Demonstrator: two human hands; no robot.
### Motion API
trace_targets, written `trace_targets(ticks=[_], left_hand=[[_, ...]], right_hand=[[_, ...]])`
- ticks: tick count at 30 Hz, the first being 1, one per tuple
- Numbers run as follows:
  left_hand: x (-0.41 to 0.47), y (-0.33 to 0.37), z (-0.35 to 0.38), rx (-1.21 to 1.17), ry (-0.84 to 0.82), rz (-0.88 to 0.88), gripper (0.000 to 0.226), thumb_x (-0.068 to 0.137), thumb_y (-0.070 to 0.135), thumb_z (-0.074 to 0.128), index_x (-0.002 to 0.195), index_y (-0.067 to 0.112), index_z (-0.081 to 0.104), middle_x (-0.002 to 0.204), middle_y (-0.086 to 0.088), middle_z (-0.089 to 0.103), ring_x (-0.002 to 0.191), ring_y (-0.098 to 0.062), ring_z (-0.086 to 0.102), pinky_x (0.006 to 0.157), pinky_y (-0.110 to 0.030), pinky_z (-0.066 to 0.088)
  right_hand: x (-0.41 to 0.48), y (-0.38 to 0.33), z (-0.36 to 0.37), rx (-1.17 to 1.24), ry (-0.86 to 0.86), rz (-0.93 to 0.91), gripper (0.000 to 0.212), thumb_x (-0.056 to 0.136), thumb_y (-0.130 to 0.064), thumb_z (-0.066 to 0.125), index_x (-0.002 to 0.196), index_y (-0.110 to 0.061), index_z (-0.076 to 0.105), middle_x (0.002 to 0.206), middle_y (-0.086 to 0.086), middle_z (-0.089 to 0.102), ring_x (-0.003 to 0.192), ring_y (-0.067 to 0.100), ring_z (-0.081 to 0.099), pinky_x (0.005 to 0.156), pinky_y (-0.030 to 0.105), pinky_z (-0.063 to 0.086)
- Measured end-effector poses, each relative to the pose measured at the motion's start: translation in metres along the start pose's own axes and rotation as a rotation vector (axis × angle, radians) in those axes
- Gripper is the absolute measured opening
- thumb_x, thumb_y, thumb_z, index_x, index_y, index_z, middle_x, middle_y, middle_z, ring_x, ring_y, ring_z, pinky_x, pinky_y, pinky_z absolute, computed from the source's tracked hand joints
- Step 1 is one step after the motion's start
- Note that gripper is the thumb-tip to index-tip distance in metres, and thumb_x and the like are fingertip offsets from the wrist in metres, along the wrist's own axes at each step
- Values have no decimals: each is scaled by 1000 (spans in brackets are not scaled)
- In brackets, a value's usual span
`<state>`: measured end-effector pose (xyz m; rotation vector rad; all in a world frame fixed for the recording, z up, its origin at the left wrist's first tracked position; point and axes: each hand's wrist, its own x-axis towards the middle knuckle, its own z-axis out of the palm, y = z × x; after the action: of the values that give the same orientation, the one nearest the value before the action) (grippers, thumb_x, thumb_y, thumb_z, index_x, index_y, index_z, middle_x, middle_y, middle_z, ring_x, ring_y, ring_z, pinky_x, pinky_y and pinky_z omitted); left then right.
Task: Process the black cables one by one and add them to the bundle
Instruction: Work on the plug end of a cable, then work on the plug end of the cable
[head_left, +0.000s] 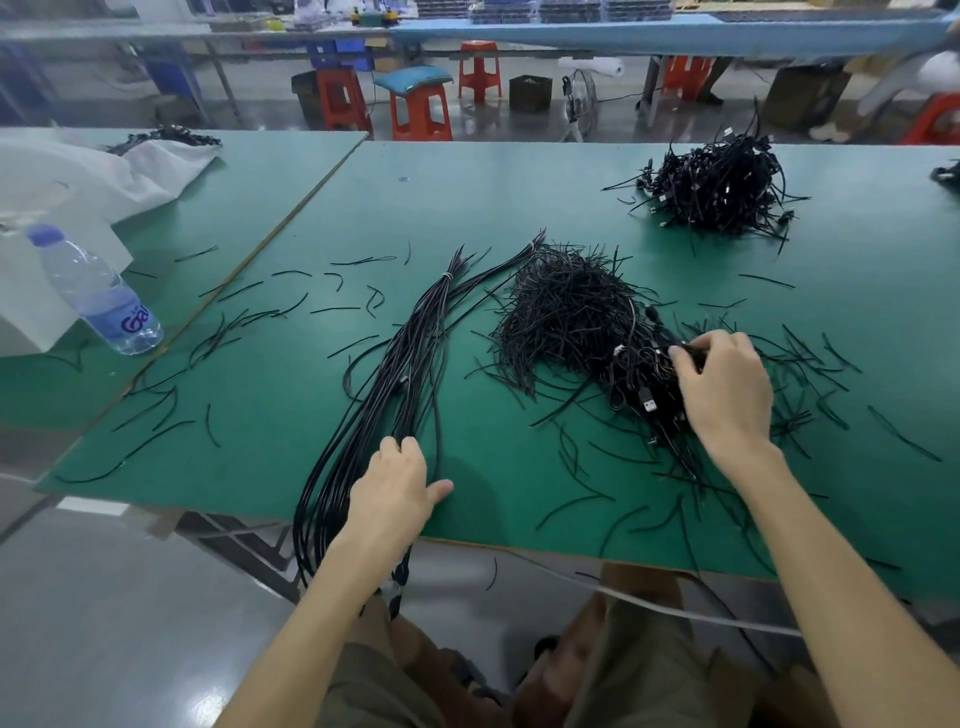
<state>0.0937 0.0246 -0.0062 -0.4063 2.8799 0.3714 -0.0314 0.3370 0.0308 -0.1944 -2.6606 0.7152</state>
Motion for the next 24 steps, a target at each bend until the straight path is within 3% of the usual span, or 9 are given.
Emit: trace_targets(ticks=[5, 9, 11, 13, 15, 17, 19, 22, 24], left_hand=[[5, 0, 3, -30, 42, 58, 21, 106, 33, 51, 100, 13, 52, 105, -3, 56, 88, -21, 56, 76, -36, 48], [2, 3, -3, -337, 118, 239, 15, 103, 35, 58, 92, 25, 57, 91, 9, 59, 79, -8, 59, 73, -29, 52], [-3, 11, -10, -516, 59, 344, 13, 101, 34, 62, 91, 28, 58, 89, 10, 63, 73, -8, 64, 67, -18, 49], [-8, 23, -15, -687, -19, 429, 11, 102, 29, 63, 91, 26, 59, 85, 7, 64, 63, -14, 67, 61, -15, 46], [-12, 34, -18, -804, -72, 498, 9, 102, 21, 63, 93, 19, 60, 76, 4, 61, 55, -21, 63, 60, -26, 49], [-13, 39, -19, -836, -85, 564, 6, 102, 17, 62, 97, 13, 64, 69, 2, 58, 51, -21, 55, 55, -32, 49], [-13, 37, -20, -817, -72, 573, 8, 102, 18, 62, 102, 13, 68, 67, -1, 56, 53, -16, 47, 52, -30, 43], [-11, 26, -18, -940, -141, 475, 14, 104, 21, 60, 108, 15, 72, 63, 3, 51, 51, -12, 39, 49, -23, 35], [-11, 16, -19, -1115, -210, 438, 16, 103, 24, 61, 113, 15, 70, 63, 2, 53, 48, -13, 40, 47, -21, 37]], right_hand=[[6, 10, 9, -157, -63, 17, 45, 101, -36, 59, 127, 1, 57, 126, 24, 54, 119, 38, 45, 101, 48, 40], [-13, -3, 9, -172, 55, -95, 51, 93, -21, 69, 136, -2, 49, 133, 21, 45, 124, 37, 37, 105, 50, 29], [-32, -20, 9, -95, 72, -242, 54, 90, -13, 70, 139, -8, 50, 135, 14, 45, 127, 30, 37, 107, 45, 28], [-56, -41, 12, -8, -23, -445, 57, 89, -11, 71, 142, -16, 51, 137, 6, 48, 128, 23, 39, 108, 40, 31], [-81, -63, 20, 128, -222, -636, 67, 86, -6, 73, 147, -19, 49, 142, 1, 48, 132, 18, 38, 112, 37, 31], [-104, -80, 29, 288, -462, -698, 79, 80, 9, 66, 152, -18, 44, 146, -1, 47, 137, 14, 33, 118, 30, 25], [-117, -87, 37, 363, -537, -646, 77, 80, 17, 58, 150, -12, 45, 137, 2, 54, 127, 8, 36, 111, 23, 28], [-118, -83, 42, 182, -472, -650, 45, 91, 10, 53, 129, -13, 60, 106, 0, 63, 87, 6, 35, 91, 28, 38], [-117, -78, 42, 73, -546, -591, 31, 98, 2, 46, 118, -18, 58, 96, -5, 60, 82, 12, 45, 85, 34, 45]])
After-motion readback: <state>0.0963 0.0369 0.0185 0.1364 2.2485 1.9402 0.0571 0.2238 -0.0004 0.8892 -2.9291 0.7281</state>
